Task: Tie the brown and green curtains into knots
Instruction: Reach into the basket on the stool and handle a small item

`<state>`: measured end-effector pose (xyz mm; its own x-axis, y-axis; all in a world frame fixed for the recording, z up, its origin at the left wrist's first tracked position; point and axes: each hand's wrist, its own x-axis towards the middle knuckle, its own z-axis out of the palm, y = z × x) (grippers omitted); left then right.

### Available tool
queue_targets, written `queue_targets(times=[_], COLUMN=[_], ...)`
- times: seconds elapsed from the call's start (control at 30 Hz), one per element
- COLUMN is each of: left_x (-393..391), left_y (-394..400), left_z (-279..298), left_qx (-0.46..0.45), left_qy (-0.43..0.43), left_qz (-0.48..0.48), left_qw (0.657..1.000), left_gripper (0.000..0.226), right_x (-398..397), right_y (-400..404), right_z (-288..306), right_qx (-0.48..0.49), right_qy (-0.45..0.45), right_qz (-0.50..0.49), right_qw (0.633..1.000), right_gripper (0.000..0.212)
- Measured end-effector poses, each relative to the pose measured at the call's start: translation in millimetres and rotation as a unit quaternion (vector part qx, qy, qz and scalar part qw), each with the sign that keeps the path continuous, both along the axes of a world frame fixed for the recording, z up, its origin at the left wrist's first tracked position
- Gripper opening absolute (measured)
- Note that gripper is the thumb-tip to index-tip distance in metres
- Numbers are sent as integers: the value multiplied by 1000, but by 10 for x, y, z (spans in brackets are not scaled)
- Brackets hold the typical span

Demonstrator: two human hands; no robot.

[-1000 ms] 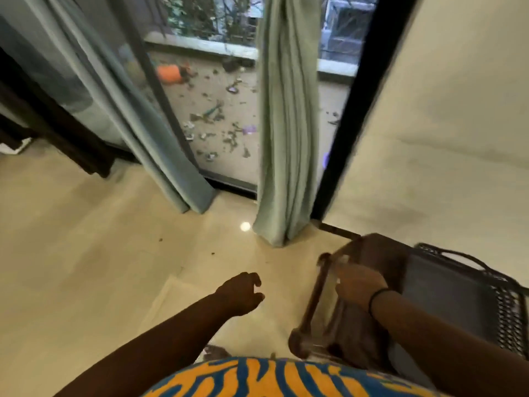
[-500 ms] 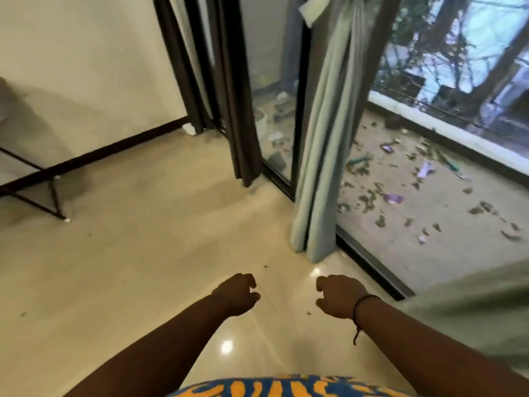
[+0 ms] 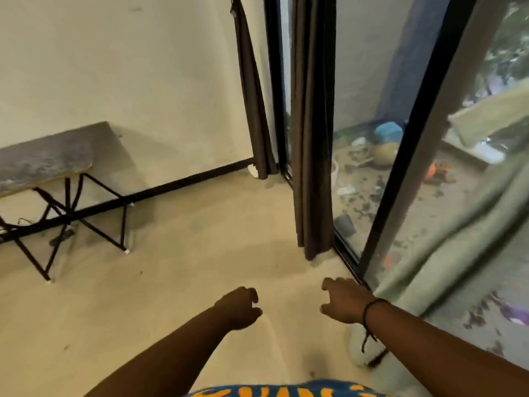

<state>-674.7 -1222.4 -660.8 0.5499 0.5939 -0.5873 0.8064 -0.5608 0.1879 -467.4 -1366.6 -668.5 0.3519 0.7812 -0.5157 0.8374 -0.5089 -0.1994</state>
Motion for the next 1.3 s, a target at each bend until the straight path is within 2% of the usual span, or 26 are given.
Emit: queue_targets(times=[0.17,0.4,0.5,0.67,0.77,0.87,0.97,1.07,1.17,1.3], left_x=[316,814,1101,1761,2318,2861,3326,3734,4049,4575], left_y=[820,2522,3277,4323,4799,5127,5440,5898,6413,7110], left_z=[-36,-238,-166,6,-29,-210,-435,-492,-418,-477], left_qx=[-1,10,10,34,26,7,-3,-18,-11,-12], left_qy=[-41,-47,-44,-23,-27,-12,10,51,77,64], left_qz=[38,-5,-44,-137,-183,-225,-256,-281,-296,-249], left_qw=[998,999,998,990,982,974,967,958,952,966], left_gripper=[40,44,45,43,43,44,44,45,44,43], right_x=[445,818,1022,1412,1717,2018,2353,2879,3537,4300], right_y=[1151,2683,3257,4064,4512,4923,5346,5837,6207,6527], right_z=[200,-12,25,60,-27,-277,-616,-757,-743,-675], right_qx=[28,27,10,35,39,25,18,-25,-58,-72], right_qy=[-37,-102,-99,-43,-28,-40,-76,-76,-37,-23], right_qz=[46,65,26,-83,-133,-114,-54,-29,-82,-158], right_qw=[998,992,995,995,990,992,995,996,994,984], right_gripper=[51,48,44,41,50,54,48,50,56,46])
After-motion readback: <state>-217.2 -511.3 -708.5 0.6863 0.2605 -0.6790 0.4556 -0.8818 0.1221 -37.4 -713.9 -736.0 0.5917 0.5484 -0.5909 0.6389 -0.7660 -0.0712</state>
